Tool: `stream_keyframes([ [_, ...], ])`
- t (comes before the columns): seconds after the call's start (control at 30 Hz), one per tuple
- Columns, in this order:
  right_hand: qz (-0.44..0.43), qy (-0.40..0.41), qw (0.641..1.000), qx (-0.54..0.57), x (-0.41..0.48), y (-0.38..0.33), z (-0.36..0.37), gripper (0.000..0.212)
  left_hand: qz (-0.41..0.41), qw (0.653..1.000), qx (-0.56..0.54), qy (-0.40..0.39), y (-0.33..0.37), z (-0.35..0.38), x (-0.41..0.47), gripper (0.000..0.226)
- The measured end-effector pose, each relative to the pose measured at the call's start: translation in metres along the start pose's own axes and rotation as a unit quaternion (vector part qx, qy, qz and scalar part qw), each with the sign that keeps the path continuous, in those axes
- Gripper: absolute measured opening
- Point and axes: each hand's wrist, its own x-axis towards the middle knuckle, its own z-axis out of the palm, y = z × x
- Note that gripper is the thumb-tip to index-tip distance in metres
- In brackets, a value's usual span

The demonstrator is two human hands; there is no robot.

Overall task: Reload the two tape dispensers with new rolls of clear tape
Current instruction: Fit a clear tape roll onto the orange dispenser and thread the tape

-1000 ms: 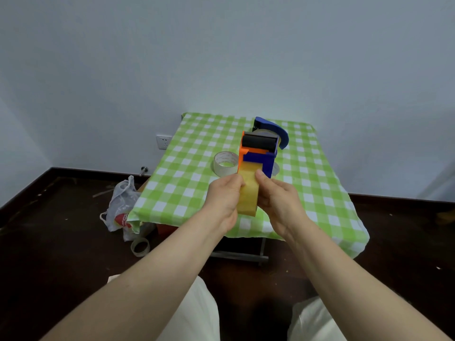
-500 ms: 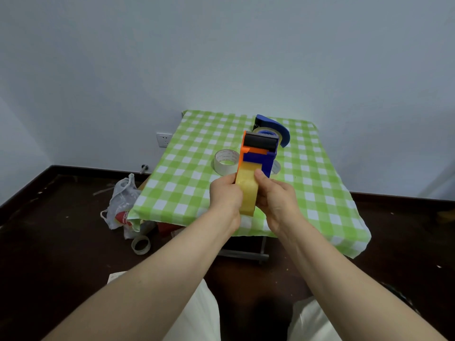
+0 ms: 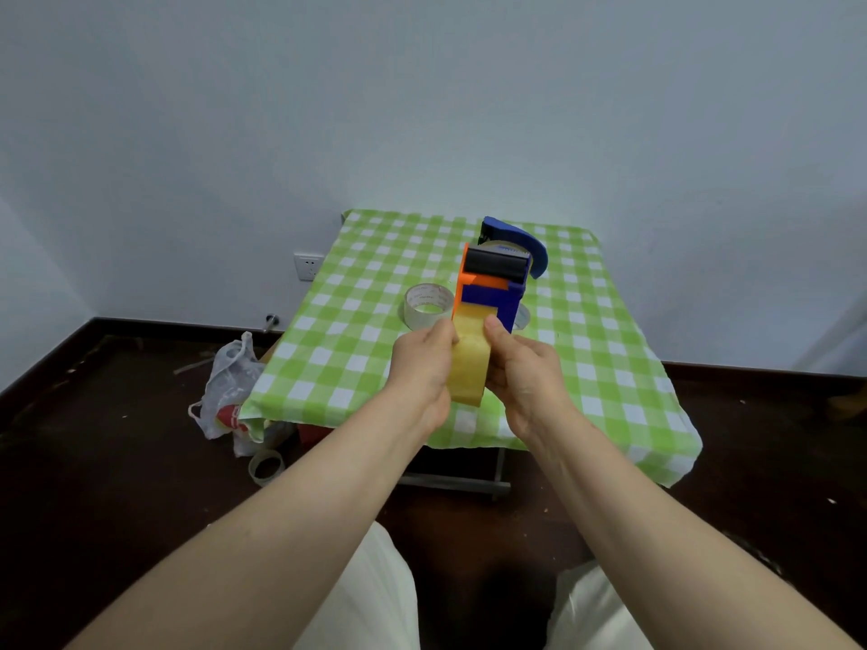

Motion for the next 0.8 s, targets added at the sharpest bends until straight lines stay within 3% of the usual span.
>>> stream_keyframes([
  [0.33,-0.015,-0.001,1.0,-0.001,0.0,-0.0011,0.0006,0.029,0.003,0.999,-0.027,-0.047,-0.0022,-0.0017,-0.001,0.027],
  [0.5,-0.014,-0.012,1.0,0.005,-0.0026,0.0009,0.0035,0.027,0.006,1.0,0.012,-0.005,0.0033,0.0015,-0.0053,0.013],
  [0.67,-0.022,-0.01,1.0,0.007,-0.0042,0.0033,0.0048,0.034,0.003,1.0,0.003,0.005,0.0014,0.0018,-0.0042,0.016],
  [0.8,-0.024,-0.006,1.0,0.009,-0.0033,0.0041,0.0038,0.027,0.01,1.0,-0.007,-0.002,0.0012,0.0037,-0.0048,0.02],
])
